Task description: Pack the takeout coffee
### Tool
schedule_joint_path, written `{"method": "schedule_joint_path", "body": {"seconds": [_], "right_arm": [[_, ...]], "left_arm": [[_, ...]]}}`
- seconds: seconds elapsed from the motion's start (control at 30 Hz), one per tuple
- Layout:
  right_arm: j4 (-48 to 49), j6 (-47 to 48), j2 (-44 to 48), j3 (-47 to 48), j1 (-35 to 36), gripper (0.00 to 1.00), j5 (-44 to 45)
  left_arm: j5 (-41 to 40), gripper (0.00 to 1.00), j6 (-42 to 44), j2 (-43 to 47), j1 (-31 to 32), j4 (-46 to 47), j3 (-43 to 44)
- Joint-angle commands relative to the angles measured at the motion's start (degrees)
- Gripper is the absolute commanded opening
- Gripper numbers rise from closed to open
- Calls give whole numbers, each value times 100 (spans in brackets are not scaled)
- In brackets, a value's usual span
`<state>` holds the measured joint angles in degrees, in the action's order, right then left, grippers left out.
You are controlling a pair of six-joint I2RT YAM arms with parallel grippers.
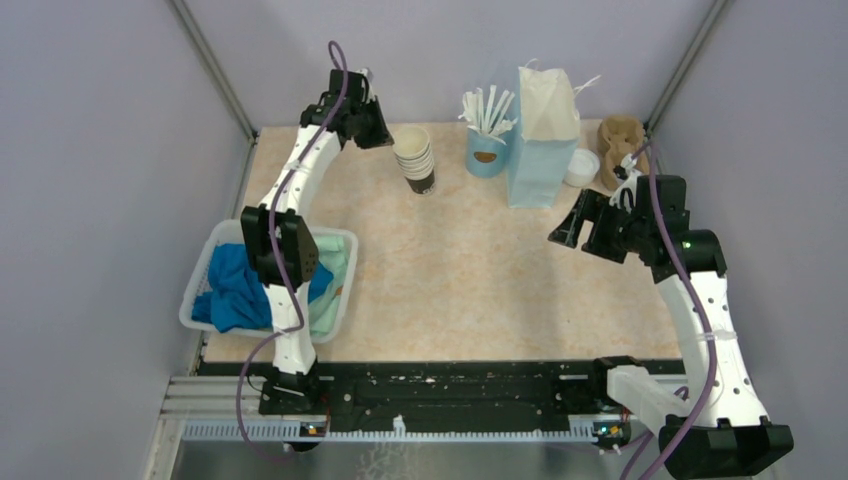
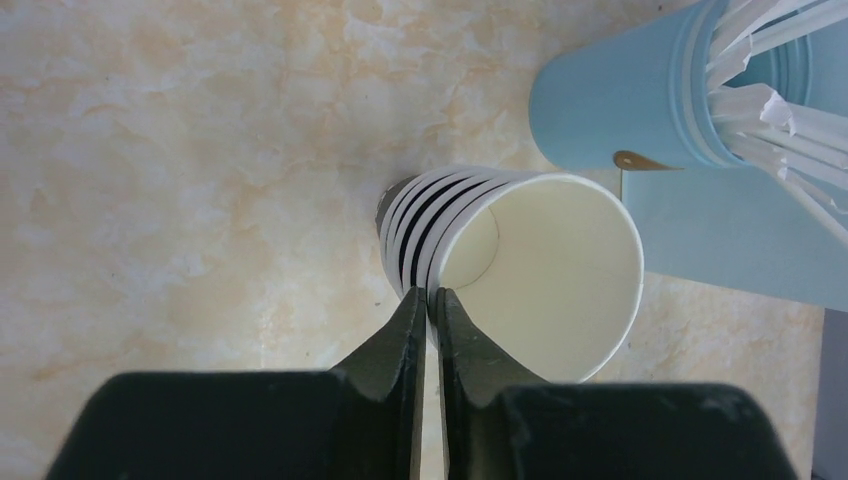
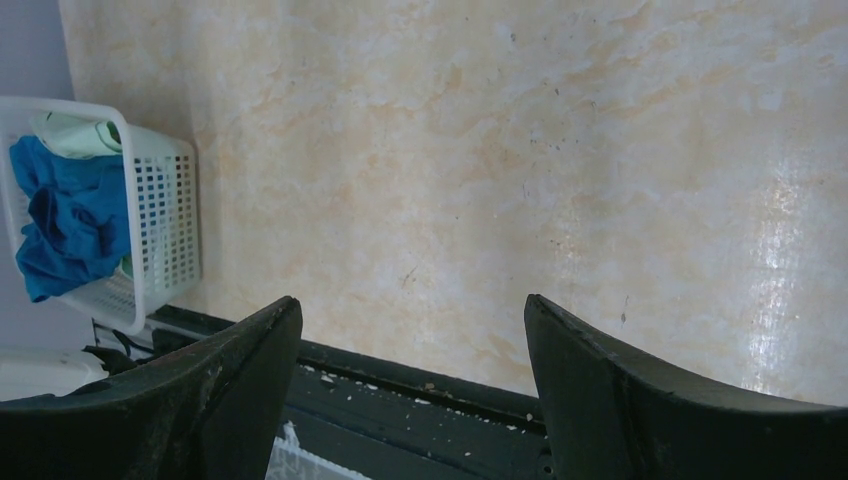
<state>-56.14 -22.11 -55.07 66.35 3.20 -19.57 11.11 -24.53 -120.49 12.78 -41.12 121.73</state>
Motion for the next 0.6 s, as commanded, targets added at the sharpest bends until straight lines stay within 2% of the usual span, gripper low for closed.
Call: {"method": "schedule_joint_path", "body": {"seconds": [0.0, 0.2, 0.43, 0.57], "right_arm": [[98, 77, 29, 69, -32, 81, -53], [25, 156, -19, 175, -33, 81, -37], [42, 183, -34, 136, -38, 81, -47], [49, 233, -136, 182, -34, 81, -76]], "left_arm": [[53, 16, 142, 129, -12, -282, 229], [-47, 30, 232, 51, -12, -584, 640], [223, 35, 187, -256, 16, -696, 1045], [254, 47, 165, -480, 113, -783, 1409]]}}
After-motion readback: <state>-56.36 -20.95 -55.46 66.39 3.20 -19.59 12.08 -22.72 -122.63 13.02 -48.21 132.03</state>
